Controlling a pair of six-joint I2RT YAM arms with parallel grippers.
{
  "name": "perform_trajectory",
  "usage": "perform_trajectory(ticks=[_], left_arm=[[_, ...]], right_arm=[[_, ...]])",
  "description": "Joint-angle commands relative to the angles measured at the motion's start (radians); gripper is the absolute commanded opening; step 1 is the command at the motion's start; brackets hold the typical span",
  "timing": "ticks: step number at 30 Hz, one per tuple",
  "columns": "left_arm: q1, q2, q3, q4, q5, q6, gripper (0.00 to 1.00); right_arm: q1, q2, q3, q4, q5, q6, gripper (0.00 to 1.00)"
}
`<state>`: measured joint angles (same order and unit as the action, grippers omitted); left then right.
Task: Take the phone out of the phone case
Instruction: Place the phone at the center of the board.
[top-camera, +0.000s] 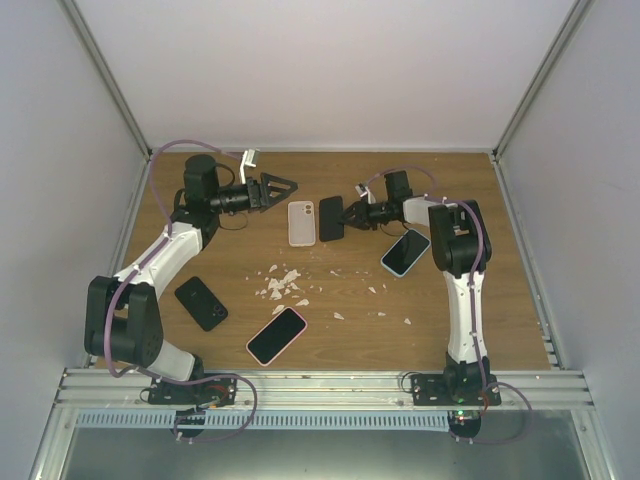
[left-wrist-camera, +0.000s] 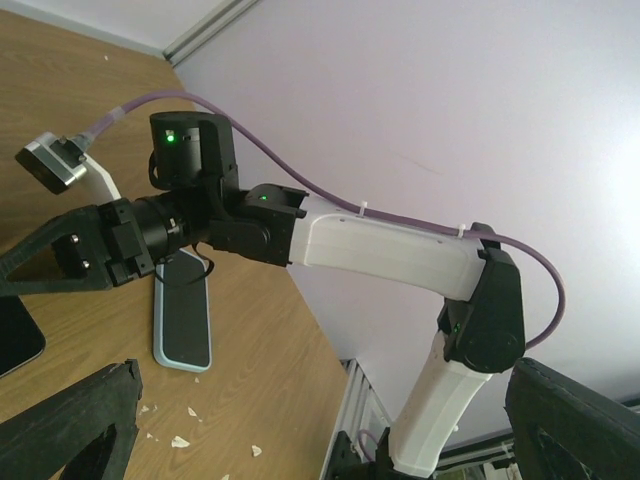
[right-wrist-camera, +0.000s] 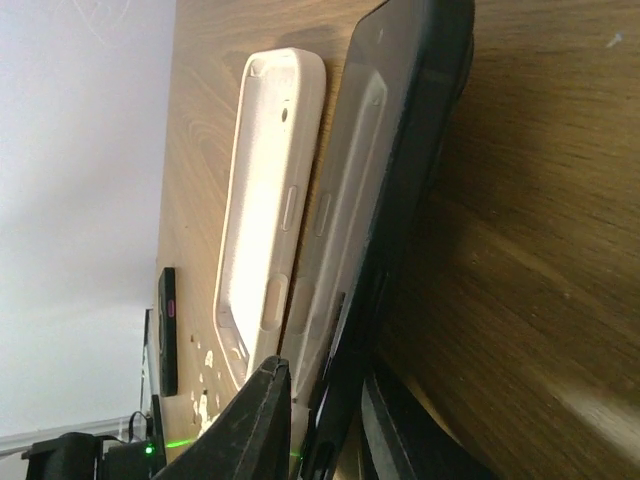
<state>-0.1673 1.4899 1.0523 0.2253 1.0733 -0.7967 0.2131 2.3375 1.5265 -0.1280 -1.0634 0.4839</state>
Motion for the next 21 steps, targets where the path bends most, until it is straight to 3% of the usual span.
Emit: perform_trajectory(ticks=[1,12,21], left_arm=[[0.005,-0.001,-0.014,0.056,0.008,0.002,0.99],[0.007,-0.025,-0.034,0.060,-0.003,0.001,0.99],[0.007,-0.049,-0.038,0.037,-0.024,0.011,0.99]], right_arm=[[0.001,0.009,0.024,-0.010,0.002,-0.031,0.21],[0.043,-0.039,0.012,-0.050,0.025,-0.069,0.28],[0.051,-0.120,-0.015,-0.083,0.120,-0.065,0.60]])
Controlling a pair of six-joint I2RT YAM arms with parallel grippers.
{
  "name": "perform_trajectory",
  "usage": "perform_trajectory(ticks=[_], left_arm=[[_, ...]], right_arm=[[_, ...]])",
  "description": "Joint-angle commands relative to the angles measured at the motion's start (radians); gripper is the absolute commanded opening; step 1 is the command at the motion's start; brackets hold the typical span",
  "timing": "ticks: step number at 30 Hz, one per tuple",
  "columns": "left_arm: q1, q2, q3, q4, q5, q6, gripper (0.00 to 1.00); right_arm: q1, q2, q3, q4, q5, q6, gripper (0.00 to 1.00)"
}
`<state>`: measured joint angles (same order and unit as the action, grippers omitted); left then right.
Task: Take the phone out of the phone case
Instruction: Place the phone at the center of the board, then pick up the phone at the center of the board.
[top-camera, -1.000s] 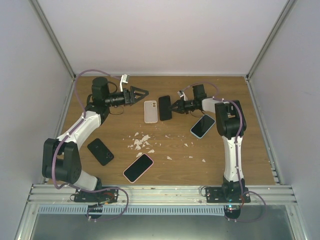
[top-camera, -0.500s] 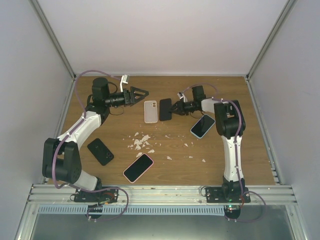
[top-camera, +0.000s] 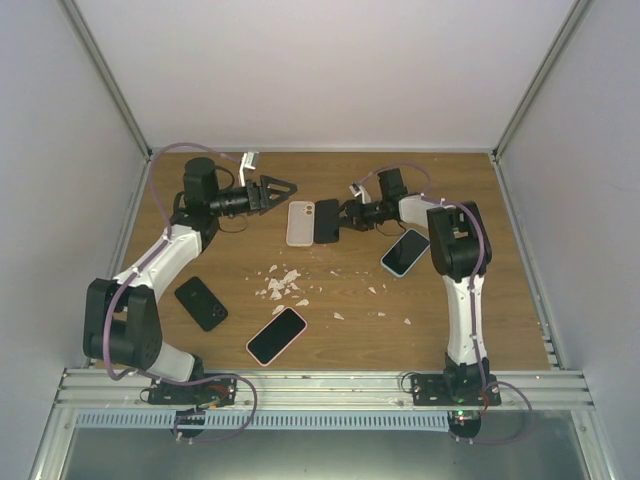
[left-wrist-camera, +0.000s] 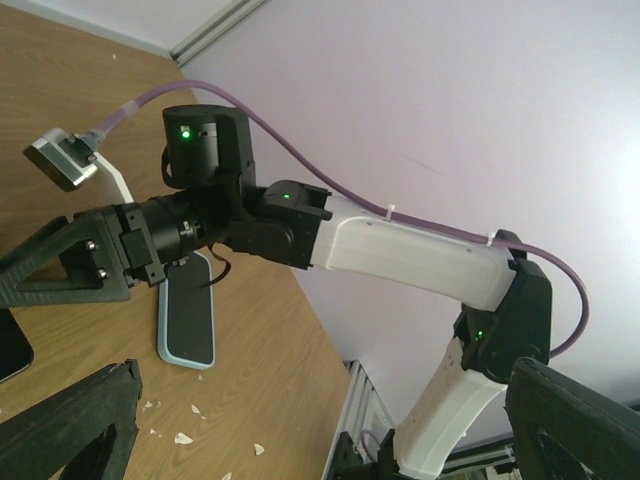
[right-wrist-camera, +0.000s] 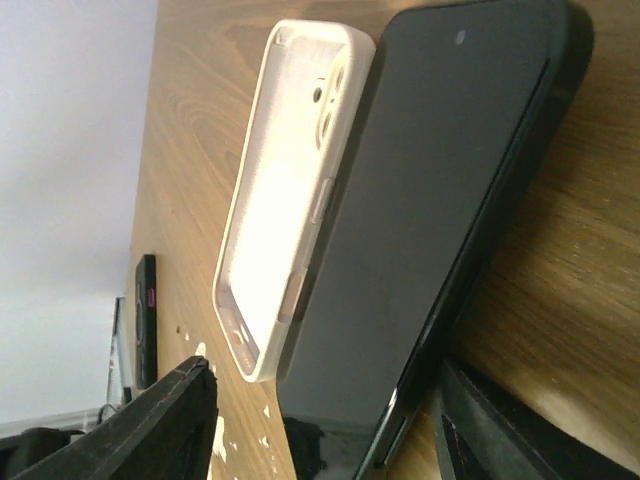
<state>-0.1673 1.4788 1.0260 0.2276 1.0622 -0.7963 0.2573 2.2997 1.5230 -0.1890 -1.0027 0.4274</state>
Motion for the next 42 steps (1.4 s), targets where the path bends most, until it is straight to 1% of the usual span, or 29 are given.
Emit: perform_trajectory(ticks=[1,4,7,12,17,22,26,30,37,42], left_arm=[[0.007,-0.040,-0.013,0.034,-0.015,0.012,0.99],[0.008,-0.048,-0.012,0.021,-0.023,0.023,0.99],[0.007,-0.057,-0.008,0.002,-0.036,0.036,0.99],[0.007,-0.087,0.000,-0.053,-0.068,0.091,0.99],[0.015,-0.124,-0.007,-0.091,-0.097,0.135,0.99],[0.054,-0.148,-0.015,-0.119,-0.104,0.150,0.99],[0.077,-0.164,-0.049,-0.097,-0.110,0.139,0.99],[0.087,-0.168,-0.055,-0.095,-0.121,0.138,0.99],[0.088,-0.156,-0.053,-0.104,-0.135,0.140,0.99],[0.089,-0.149,-0.052,-0.109,-0.144,0.142,0.99]], right_arm=[[0.007,-0.095,-0.016,-0.025,0.068,-0.014,0.62],[0.007,-0.144,-0.034,-0.039,0.118,-0.022,0.77],[0.007,-0.192,-0.049,-0.061,0.171,-0.035,0.87],[0.008,-0.311,-0.105,-0.083,0.246,-0.060,0.93],[0.003,-0.479,-0.199,-0.067,0.320,-0.081,0.99],[-0.024,-0.693,-0.328,-0.044,0.370,-0.106,1.00],[-0.059,-0.839,-0.383,-0.098,0.441,-0.133,1.00],[-0.126,-0.984,-0.499,-0.112,0.476,-0.123,1.00],[-0.239,-1.175,-0.676,-0.142,0.543,-0.017,1.00],[-0.345,-1.249,-0.809,-0.140,0.559,0.073,1.00]])
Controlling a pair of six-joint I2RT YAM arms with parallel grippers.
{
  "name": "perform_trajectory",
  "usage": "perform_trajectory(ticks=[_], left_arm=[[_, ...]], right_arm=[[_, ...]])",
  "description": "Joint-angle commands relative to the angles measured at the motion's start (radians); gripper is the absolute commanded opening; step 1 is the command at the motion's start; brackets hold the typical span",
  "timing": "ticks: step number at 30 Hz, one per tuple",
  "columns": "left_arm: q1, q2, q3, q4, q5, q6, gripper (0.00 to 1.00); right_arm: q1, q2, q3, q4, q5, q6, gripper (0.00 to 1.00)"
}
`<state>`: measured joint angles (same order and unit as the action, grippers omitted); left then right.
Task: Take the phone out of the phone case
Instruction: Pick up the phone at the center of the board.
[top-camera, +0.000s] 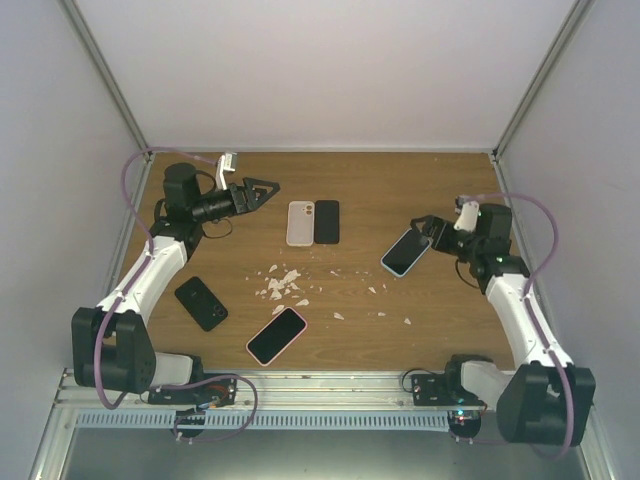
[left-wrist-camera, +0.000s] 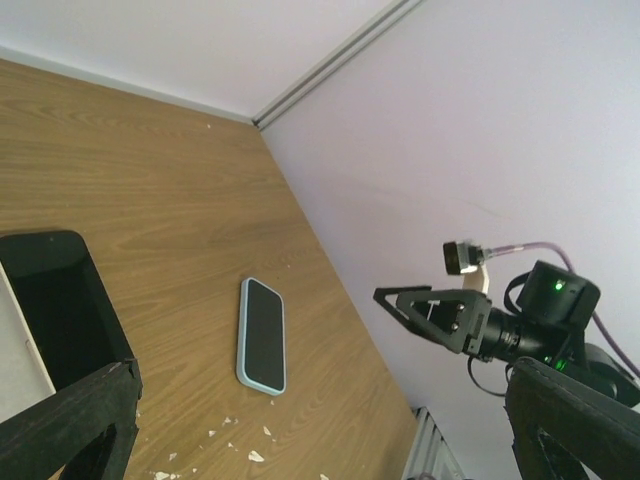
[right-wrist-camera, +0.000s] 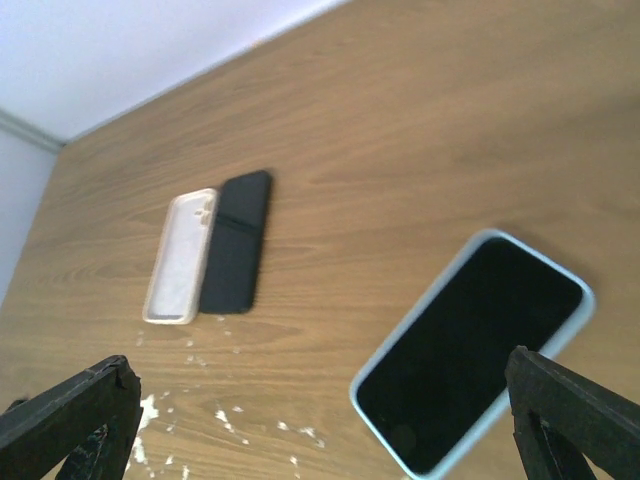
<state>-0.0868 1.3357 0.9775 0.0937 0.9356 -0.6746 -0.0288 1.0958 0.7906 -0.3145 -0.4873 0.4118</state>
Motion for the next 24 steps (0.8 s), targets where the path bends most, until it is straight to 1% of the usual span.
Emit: perform_trajectory(ticks=[1,5,12,17,24], left_arm=[[0.009,-0.004,-0.003,0.024,-0.018,0.020,0.99],[0.011,0.002,-0.002,0.023,-0.018,0.020,0.99],[0.011,0.011,0.000,0.029,-0.017,0.013,0.99],[0.016,0.011,0.000,0.028,-0.016,0.011,0.99],[0.017,0.021,0.001,0.037,-0.014,-0.003,0.99]], right_arm=[[-0.069,-0.049,-0.096,-0.009,0.055,0.097,1.00],[-0.099,0.002,-0.116,0.015,0.058,0.111,1.00],[-0.101,0.184,-0.058,0.018,0.051,0.108,1.00],[-0.101,0.269,-0.046,0.030,0.049,0.113,1.00],[-0.100,0.402,0.014,0.027,0.044,0.089,1.00]])
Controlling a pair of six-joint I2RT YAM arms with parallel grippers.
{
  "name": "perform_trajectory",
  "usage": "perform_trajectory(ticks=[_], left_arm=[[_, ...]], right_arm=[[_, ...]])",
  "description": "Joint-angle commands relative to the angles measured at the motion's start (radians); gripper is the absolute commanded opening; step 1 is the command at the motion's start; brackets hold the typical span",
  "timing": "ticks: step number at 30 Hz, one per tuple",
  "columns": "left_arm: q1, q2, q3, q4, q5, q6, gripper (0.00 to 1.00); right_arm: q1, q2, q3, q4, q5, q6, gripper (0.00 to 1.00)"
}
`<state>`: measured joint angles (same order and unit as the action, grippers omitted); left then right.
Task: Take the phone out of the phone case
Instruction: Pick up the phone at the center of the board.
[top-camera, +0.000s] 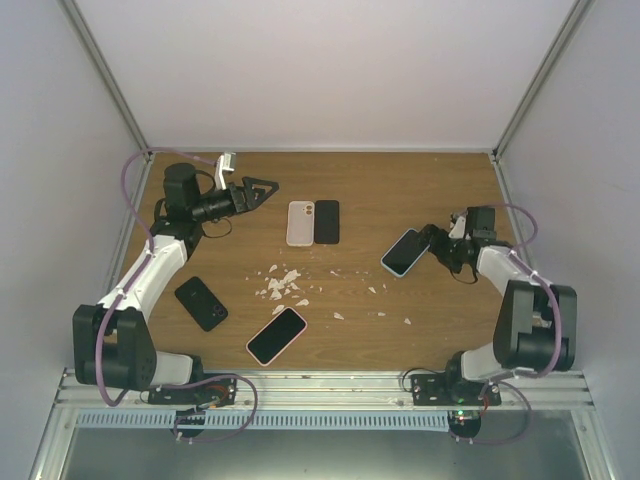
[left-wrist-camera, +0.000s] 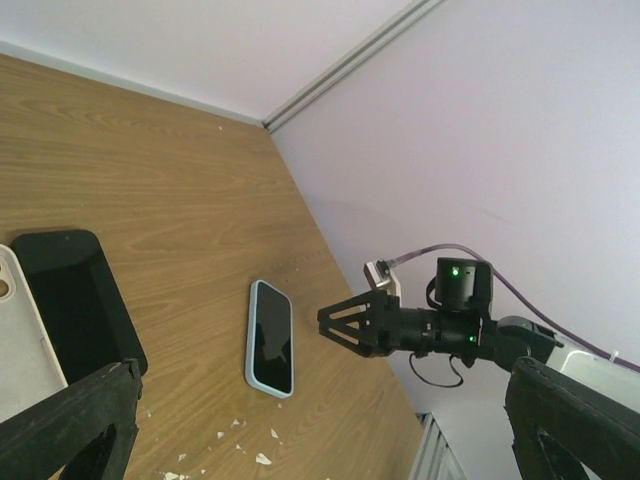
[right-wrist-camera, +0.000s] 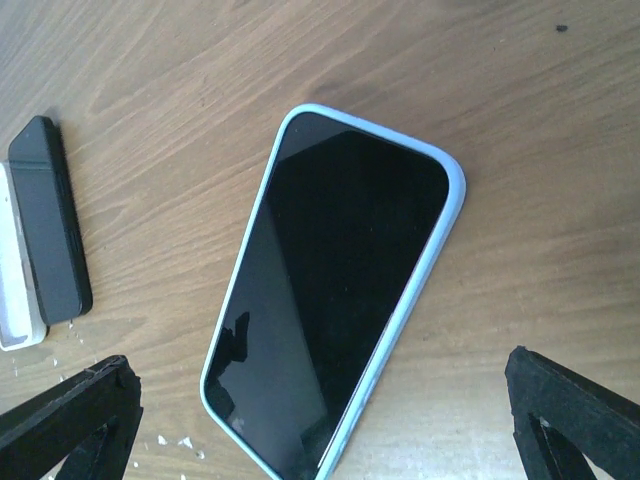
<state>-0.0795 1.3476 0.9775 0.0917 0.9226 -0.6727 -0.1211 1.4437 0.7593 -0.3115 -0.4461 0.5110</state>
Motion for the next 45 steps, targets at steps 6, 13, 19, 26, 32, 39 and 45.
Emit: perform_trajectory(ticks=[6,13,19,26,32,39,45], left_arm=[[0.011,0.009,-0.009,0.047,-0.001,-0.007,0.99],[0.011,0.009,-0.012,0.052,-0.001,-0.011,0.99],[0.012,0.010,-0.015,0.053,0.000,-0.012,0.99],[0.013,0.014,-0.021,0.061,0.001,-0.017,0.99],[0.012,0.018,-0.020,0.063,0.004,-0.019,0.99],[0.013,0.019,-0.018,0.065,0.005,-0.020,0.99],[0.013,0.027,-0.017,0.070,0.006,-0.025,0.99]], right_arm=[[0.001,0.166,0.105,0.005,0.005,-0.035,1.00],[0.060,0.269,0.189,-0.009,0.007,-0.065,1.00],[0.112,0.343,0.259,-0.026,0.033,-0.095,1.00],[0.222,0.393,0.350,-0.051,0.068,-0.186,0.99],[0.309,0.388,0.367,-0.077,0.139,-0.334,1.00],[0.324,0.351,0.360,-0.130,0.256,-0.537,0.99],[0.325,0.317,0.332,-0.168,0.280,-0.648,1.00]])
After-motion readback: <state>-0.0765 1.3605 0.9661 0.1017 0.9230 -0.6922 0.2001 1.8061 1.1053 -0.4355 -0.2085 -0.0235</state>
